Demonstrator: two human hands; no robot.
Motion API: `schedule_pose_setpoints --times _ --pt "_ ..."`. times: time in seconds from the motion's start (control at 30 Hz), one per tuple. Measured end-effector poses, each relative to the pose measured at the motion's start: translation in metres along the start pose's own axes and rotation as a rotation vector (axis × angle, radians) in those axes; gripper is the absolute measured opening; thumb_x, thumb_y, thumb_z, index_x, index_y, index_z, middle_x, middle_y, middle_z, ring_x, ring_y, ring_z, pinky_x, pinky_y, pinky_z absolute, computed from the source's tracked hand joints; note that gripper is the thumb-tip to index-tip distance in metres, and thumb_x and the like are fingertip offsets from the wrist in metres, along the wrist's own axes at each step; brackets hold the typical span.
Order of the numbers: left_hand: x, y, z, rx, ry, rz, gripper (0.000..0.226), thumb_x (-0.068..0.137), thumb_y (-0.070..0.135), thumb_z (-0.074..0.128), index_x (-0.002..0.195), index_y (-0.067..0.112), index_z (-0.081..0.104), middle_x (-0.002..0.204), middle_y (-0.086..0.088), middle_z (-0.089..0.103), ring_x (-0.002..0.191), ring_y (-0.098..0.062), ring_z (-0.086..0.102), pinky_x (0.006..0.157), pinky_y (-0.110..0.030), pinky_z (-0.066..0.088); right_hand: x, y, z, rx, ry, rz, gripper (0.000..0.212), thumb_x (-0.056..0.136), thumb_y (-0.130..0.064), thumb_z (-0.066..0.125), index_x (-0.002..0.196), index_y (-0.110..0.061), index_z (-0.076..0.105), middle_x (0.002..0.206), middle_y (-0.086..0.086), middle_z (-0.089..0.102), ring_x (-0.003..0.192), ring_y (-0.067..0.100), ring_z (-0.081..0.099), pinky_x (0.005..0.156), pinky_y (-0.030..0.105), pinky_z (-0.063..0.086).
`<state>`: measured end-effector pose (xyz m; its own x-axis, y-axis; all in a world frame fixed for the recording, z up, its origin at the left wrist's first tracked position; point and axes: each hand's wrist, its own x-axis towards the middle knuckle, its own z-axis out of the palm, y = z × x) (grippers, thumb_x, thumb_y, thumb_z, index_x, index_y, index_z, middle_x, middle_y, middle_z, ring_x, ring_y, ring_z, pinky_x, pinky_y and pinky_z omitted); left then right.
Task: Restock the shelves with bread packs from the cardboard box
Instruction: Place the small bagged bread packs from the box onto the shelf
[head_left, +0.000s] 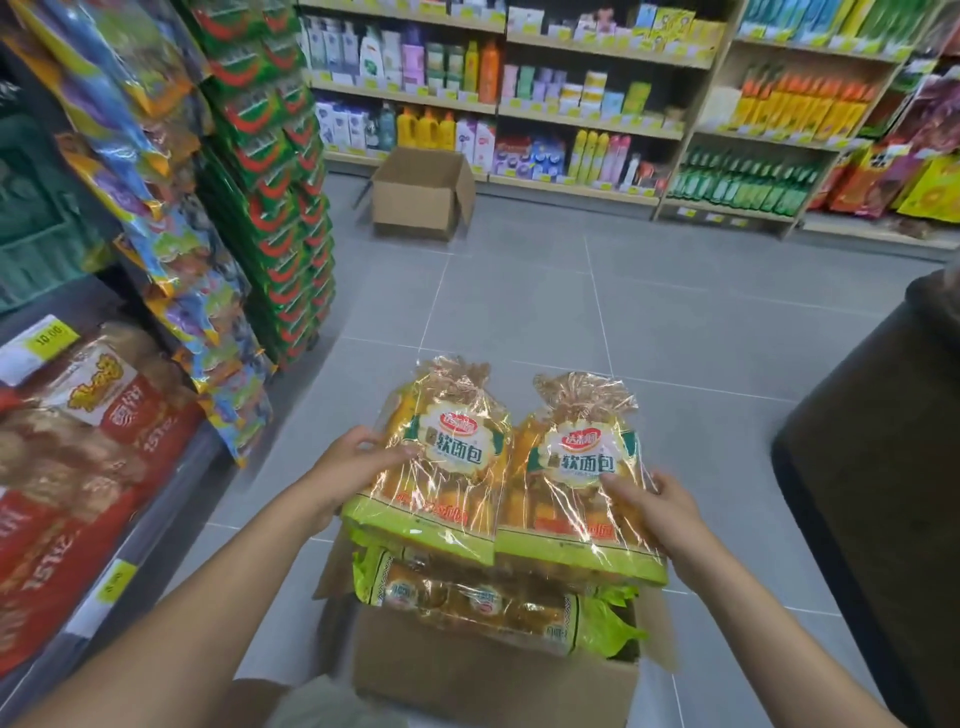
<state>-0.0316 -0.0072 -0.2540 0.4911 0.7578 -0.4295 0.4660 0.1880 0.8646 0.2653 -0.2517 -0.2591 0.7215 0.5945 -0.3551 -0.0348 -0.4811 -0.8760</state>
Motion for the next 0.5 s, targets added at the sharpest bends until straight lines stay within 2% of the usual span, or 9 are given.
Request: schedule_pose_setpoints --times 0.03,0.1,0.17,0.27,0.33,0.4,0.47,0.5 --pt "-0.002 0.004 0.002 -0.006 0.006 0.023 0.057 0.072 0.055 0.084 0.110 0.021 0.059 0.118 -0.002 0.065 0.109 -0.019 0.062 0.092 -0.038 0.048 -0.001 -0.001 0.001 0.015 0.005 -0.006 0.061 0.067 -0.049 0.090 0.110 -0.016 0.063 0.096 0.010 0.077 0.083 0.032 0.076 0.080 0.052 0.062" --pt "-0.005 0.011 0.004 -0.025 0.023 0.057 0.050 0.078 0.047 0.082 0.113 0.023 0.055 0.119 0.000 0.060 0.110 -0.017 0.058 0.091 -0.037 0.044 -0.006 -0.010 0.003 0.027 0.008 -0.021 0.066 0.065 -0.047 0.091 0.112 -0.013 0.061 0.094 0.012 0.077 0.076 0.030 0.076 0.070 0.048 0.063" --pt "-0.011 0.020 0.003 -0.050 0.033 0.097 0.053 0.079 0.043 0.083 0.117 0.023 0.053 0.118 0.003 0.059 0.108 -0.014 0.057 0.092 -0.036 0.042 -0.009 -0.021 0.004 0.058 0.010 -0.040 0.057 0.073 -0.034 0.090 0.114 -0.008 0.058 0.093 0.014 0.077 0.067 0.026 0.076 0.055 0.037 0.059" --pt "-0.016 0.032 -0.008 -0.040 0.096 0.176 0.056 0.081 0.038 0.083 0.123 0.020 0.051 0.123 0.004 0.054 0.105 -0.006 0.055 0.093 -0.033 0.040 -0.012 -0.042 0.008 0.033 0.015 -0.124 0.049 0.078 -0.026 0.086 0.112 -0.008 0.056 0.094 0.014 0.075 0.058 0.017 0.073 0.046 0.028 0.053" --pt "-0.020 0.040 -0.022 -0.041 0.161 0.232 0.058 0.081 0.040 0.083 0.125 0.021 0.050 0.140 -0.001 0.048 0.121 -0.013 0.049 0.100 -0.035 0.040 -0.012 -0.060 0.014 0.024 0.029 -0.204 0.053 0.077 -0.030 0.087 0.114 -0.011 0.055 0.099 0.013 0.073 0.063 0.017 0.072 0.050 0.028 0.053" --pt "-0.029 0.049 -0.038 -0.063 0.229 0.311 0.055 0.081 0.040 0.082 0.122 0.022 0.049 0.149 -0.003 0.046 0.133 -0.015 0.043 0.108 -0.039 0.040 -0.010 -0.080 0.022 -0.012 0.049 -0.270 0.058 0.072 -0.039 0.089 0.114 -0.017 0.056 0.104 0.008 0.072 0.079 0.022 0.073 0.064 0.036 0.058" --pt "-0.037 0.058 -0.055 -0.092 0.315 0.388 0.048 0.082 0.036 0.082 0.114 0.024 0.049 0.145 -0.004 0.050 0.138 -0.015 0.043 0.111 -0.041 0.040 -0.008 -0.103 0.034 -0.031 0.035 -0.330 0.064 0.064 -0.052 0.091 0.110 -0.024 0.056 0.107 0.005 0.072 0.088 0.027 0.074 0.076 0.047 0.062" --pt "-0.043 0.062 -0.065 -0.097 0.370 0.434 0.046 0.083 0.032 0.082 0.112 0.023 0.049 0.139 -0.002 0.053 0.138 -0.014 0.044 0.110 -0.037 0.041 -0.008 -0.115 0.042 -0.028 0.023 -0.362 0.068 0.060 -0.056 0.091 0.109 -0.026 0.056 0.108 0.003 0.071 0.091 0.028 0.074 0.078 0.048 0.062"
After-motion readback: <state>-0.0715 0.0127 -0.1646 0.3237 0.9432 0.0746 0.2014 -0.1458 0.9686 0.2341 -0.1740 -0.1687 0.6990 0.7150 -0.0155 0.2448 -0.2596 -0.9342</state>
